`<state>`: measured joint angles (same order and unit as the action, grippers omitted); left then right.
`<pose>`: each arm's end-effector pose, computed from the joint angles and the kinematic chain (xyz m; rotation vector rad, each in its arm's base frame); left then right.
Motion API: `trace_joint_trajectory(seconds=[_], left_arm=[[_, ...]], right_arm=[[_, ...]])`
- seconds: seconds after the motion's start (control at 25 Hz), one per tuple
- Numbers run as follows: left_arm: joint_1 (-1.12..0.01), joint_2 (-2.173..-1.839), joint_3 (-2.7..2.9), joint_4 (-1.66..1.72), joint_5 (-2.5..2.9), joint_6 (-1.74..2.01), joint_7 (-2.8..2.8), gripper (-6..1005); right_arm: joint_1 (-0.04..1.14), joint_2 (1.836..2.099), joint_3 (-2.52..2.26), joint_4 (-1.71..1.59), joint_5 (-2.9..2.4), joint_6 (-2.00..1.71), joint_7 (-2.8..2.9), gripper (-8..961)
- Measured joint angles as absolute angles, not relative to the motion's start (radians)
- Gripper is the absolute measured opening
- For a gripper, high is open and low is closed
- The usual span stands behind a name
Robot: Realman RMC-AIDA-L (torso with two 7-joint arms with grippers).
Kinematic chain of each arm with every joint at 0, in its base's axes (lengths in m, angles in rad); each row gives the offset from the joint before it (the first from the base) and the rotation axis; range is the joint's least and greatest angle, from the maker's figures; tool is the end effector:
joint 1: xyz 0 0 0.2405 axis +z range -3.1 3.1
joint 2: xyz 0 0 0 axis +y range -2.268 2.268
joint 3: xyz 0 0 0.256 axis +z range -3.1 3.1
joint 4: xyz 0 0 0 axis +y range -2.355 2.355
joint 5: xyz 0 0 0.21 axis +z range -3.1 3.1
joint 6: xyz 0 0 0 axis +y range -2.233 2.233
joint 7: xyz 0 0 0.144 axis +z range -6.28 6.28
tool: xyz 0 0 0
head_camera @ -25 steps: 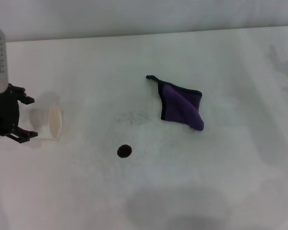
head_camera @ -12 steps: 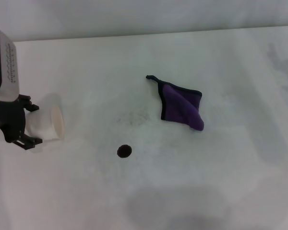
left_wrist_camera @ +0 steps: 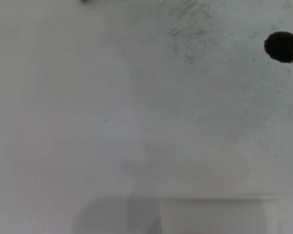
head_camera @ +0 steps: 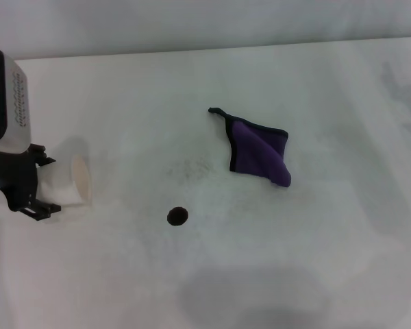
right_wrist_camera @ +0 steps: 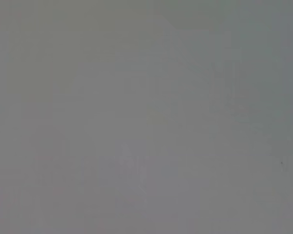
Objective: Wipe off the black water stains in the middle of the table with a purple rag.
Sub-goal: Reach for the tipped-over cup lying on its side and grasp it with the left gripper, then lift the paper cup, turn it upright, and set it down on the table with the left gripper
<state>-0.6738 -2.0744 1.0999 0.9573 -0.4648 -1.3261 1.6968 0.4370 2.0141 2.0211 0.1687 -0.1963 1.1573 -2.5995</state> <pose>-0.2534 0.3851 0.0018 -2.8227 0.1275 0.6629 0.3576 0.3508 0.0736 -1.3571 0.6629 0.8970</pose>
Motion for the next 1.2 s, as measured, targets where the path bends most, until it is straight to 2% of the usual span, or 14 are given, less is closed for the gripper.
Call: trace_joint_trajectory(seconds=[0.76, 1.2], left_arm=[[-0.658, -2.073, 1.089, 0.956, -0.664, -1.114, 1.616, 843], [-0.545, -2.073, 1.088, 0.798, -1.193, -0.924, 1.829, 843]], right_arm=[[0.439, 2.014, 2.023, 0.169, -0.196, 1.153, -2.597, 829], [0.441, 2.012, 2.023, 0.175, -0.196, 1.137, -2.597, 829]])
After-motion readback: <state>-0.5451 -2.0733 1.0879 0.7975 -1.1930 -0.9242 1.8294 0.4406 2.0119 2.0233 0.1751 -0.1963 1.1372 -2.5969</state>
